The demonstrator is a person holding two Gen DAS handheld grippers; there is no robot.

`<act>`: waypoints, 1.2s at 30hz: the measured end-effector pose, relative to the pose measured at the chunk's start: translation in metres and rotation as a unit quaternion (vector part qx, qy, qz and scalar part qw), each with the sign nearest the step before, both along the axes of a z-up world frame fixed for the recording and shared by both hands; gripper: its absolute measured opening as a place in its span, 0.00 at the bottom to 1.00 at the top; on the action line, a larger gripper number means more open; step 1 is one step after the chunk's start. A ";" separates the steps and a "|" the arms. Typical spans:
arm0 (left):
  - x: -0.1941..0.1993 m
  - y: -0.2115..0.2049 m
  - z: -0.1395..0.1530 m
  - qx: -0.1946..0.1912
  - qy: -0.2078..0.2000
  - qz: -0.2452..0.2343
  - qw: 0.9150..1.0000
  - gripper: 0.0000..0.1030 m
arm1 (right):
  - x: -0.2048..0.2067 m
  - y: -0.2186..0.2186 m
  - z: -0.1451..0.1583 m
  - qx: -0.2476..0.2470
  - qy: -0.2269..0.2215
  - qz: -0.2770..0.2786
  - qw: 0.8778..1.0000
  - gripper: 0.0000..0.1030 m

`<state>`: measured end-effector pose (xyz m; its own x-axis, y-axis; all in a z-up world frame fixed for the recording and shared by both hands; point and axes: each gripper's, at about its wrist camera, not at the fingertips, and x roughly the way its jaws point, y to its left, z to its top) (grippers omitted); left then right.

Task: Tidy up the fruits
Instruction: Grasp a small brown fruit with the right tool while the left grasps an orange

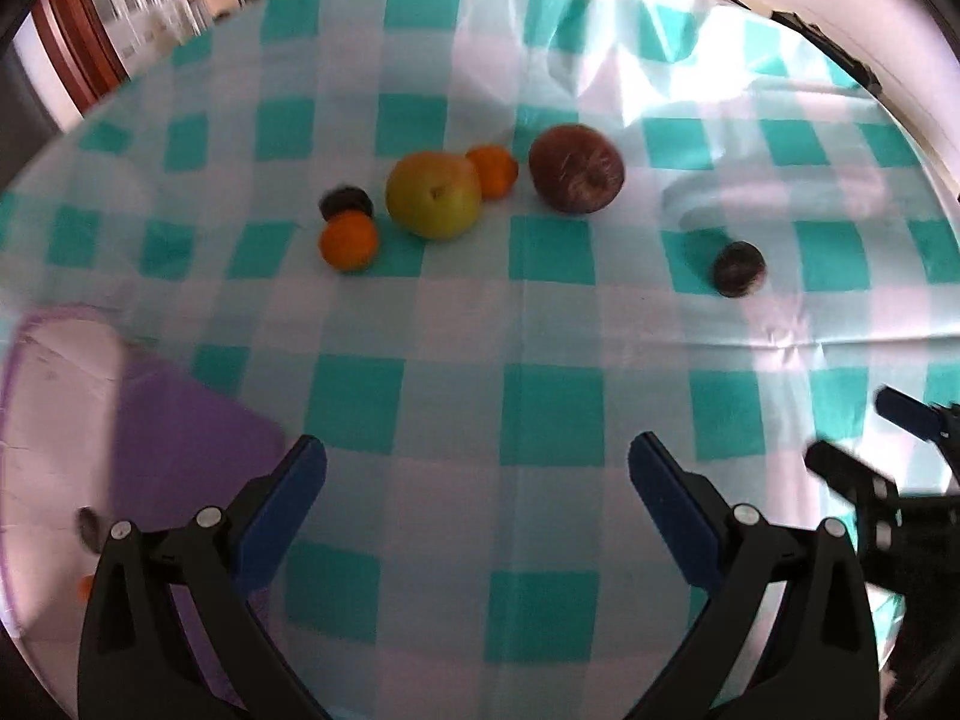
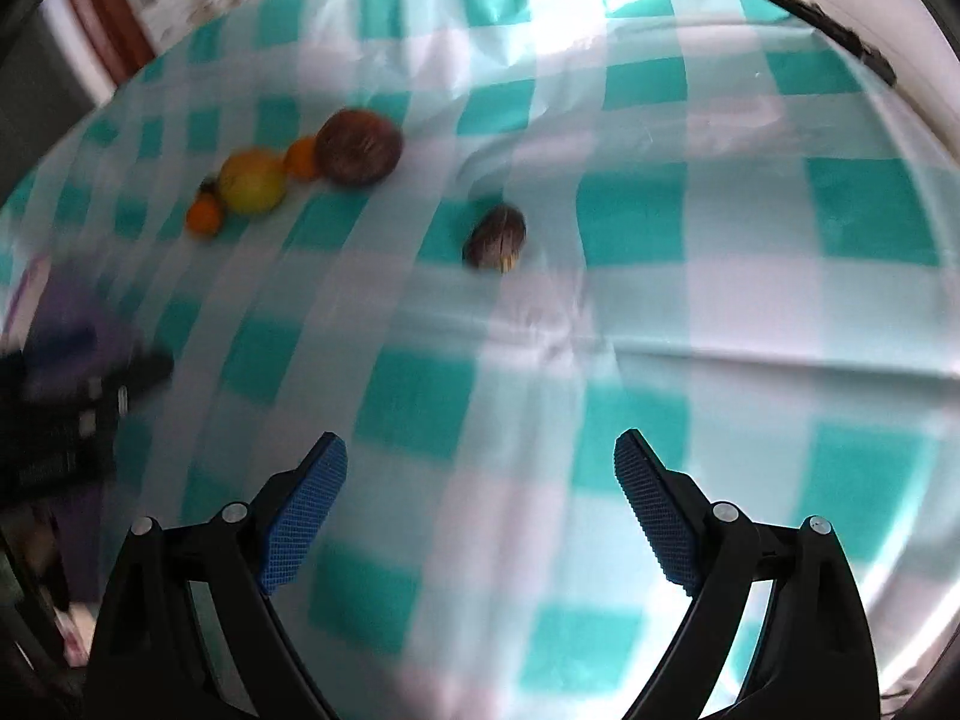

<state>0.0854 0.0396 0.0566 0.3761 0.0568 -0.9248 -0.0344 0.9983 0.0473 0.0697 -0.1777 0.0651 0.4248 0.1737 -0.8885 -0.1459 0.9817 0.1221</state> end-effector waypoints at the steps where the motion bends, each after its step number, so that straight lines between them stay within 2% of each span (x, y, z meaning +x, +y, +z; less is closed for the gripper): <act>1: 0.004 0.004 -0.005 -0.006 0.000 0.001 1.000 0.98 | 0.009 0.004 -0.005 0.003 -0.007 -0.004 1.000 0.85; 2: 0.011 0.009 -0.012 -0.012 0.000 0.004 1.000 0.98 | 0.016 0.008 -0.008 0.005 -0.010 -0.001 1.000 0.85; 4: 0.020 0.016 -0.023 -0.017 -0.004 0.012 1.000 0.98 | 0.030 0.019 -0.014 0.007 -0.025 0.009 1.000 0.78; 8: 0.031 0.024 -0.037 -0.011 -0.019 0.020 1.000 0.98 | 0.056 0.034 -0.029 -0.040 -0.050 -0.001 0.998 0.75; 11: 0.038 0.030 -0.039 0.007 -0.047 0.028 0.998 0.98 | 0.072 0.033 -0.043 -0.055 -0.049 -0.024 0.997 0.71; 13: 0.044 0.034 -0.039 0.004 -0.064 0.027 0.998 0.98 | 0.076 0.036 -0.046 -0.062 -0.058 -0.026 0.996 0.69; 17: 0.054 0.034 -0.043 0.014 -0.079 0.040 0.996 0.98 | 0.085 0.044 -0.047 -0.070 -0.077 -0.023 0.994 0.61; 21: 0.068 0.043 -0.047 0.017 -0.089 0.073 0.993 0.98 | 0.095 0.051 -0.046 -0.069 -0.085 -0.020 0.994 0.45; 23: 0.075 0.051 -0.050 0.017 -0.089 0.085 0.992 0.98 | 0.099 0.054 -0.046 -0.064 -0.086 -0.023 0.994 0.44; 25: 0.081 0.056 -0.052 0.026 -0.091 0.091 0.991 0.98 | 0.099 0.057 -0.045 -0.066 -0.092 -0.021 0.993 0.36; 32: 0.099 0.073 -0.059 0.036 -0.083 0.120 0.989 0.94 | 0.102 0.058 -0.047 -0.056 -0.099 -0.027 0.993 0.37; 36: 0.108 0.081 -0.065 0.047 -0.076 0.124 0.988 0.87 | 0.102 0.064 -0.048 -0.048 -0.094 -0.028 0.994 0.37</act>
